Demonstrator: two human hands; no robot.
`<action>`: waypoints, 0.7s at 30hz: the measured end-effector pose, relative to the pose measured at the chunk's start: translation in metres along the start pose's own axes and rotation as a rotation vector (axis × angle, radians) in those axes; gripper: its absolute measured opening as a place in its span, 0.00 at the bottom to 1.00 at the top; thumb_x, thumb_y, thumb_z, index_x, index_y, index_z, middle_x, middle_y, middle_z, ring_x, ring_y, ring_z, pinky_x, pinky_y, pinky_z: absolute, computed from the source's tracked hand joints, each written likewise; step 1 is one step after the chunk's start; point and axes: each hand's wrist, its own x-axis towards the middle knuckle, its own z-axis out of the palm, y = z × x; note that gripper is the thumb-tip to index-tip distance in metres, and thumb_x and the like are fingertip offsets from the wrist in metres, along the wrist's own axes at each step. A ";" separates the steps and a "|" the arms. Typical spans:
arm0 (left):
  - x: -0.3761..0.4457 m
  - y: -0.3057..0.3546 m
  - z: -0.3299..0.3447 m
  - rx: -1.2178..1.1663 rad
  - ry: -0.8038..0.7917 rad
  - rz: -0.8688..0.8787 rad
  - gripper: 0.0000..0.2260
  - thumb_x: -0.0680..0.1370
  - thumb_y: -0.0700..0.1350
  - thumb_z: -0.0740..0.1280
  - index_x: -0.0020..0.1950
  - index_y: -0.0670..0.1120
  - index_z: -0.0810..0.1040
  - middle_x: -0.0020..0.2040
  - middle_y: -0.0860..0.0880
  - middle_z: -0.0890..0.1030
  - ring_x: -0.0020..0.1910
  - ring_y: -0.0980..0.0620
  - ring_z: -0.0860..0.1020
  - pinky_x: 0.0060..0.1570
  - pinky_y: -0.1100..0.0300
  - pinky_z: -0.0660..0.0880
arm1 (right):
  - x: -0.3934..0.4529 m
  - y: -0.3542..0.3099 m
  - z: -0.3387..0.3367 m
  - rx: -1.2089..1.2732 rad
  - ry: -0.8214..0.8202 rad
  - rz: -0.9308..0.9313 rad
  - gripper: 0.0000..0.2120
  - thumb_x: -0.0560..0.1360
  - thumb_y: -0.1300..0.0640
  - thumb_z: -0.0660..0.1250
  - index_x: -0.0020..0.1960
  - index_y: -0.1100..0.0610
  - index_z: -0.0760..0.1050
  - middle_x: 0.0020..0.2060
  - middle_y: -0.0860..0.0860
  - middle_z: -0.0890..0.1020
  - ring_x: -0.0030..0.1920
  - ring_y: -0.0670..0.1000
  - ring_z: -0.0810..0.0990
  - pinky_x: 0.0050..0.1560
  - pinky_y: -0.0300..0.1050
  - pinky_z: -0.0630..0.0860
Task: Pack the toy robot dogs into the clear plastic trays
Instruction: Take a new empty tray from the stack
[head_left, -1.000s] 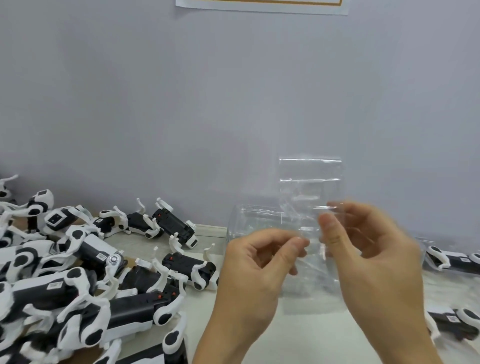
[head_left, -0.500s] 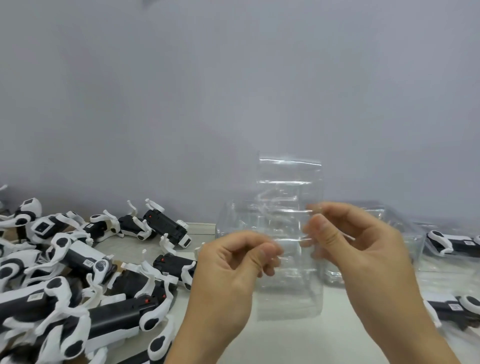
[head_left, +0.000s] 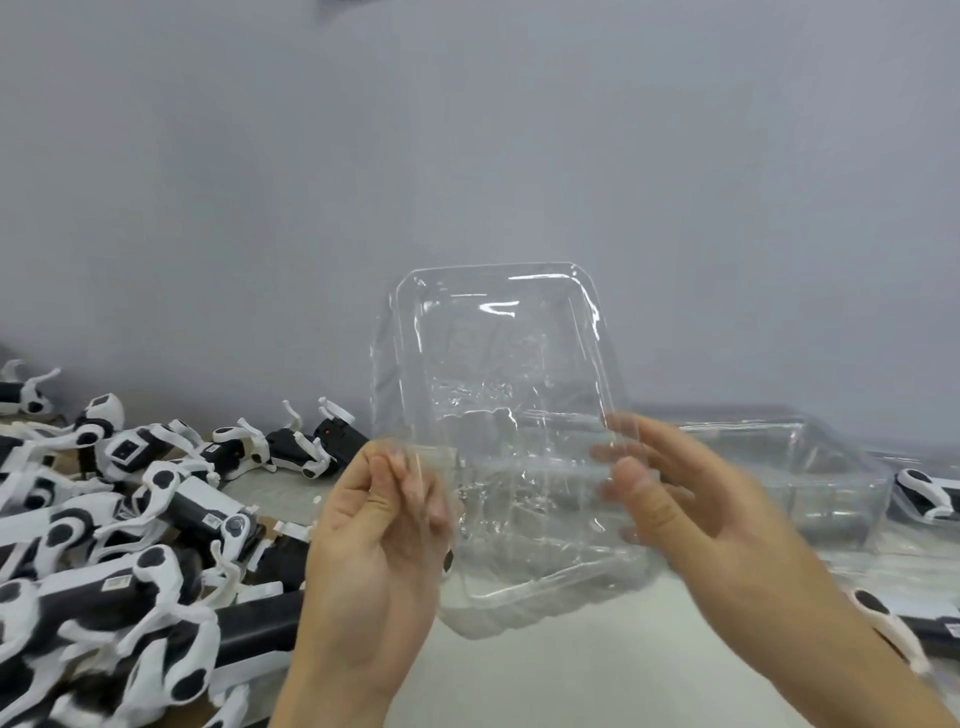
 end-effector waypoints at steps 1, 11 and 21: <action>0.000 -0.002 0.000 -0.013 -0.013 -0.014 0.24 0.85 0.37 0.50 0.33 0.48 0.75 0.31 0.50 0.70 0.29 0.54 0.70 0.31 0.66 0.72 | 0.000 -0.001 0.003 0.001 -0.007 -0.010 0.27 0.67 0.29 0.66 0.62 0.37 0.76 0.56 0.39 0.82 0.55 0.40 0.82 0.55 0.44 0.80; 0.002 -0.003 -0.014 0.104 0.061 -0.251 0.14 0.70 0.52 0.69 0.43 0.42 0.82 0.42 0.41 0.78 0.38 0.45 0.75 0.41 0.52 0.70 | 0.001 0.005 -0.024 -0.248 0.046 0.092 0.12 0.69 0.46 0.67 0.52 0.42 0.81 0.44 0.40 0.86 0.46 0.41 0.84 0.54 0.46 0.78; 0.002 -0.010 -0.012 0.702 -0.055 -0.280 0.18 0.70 0.67 0.65 0.55 0.64 0.82 0.55 0.63 0.83 0.53 0.62 0.82 0.49 0.62 0.78 | -0.002 0.010 -0.034 -0.580 -0.267 0.161 0.07 0.75 0.52 0.69 0.45 0.39 0.82 0.44 0.32 0.83 0.48 0.33 0.81 0.53 0.34 0.75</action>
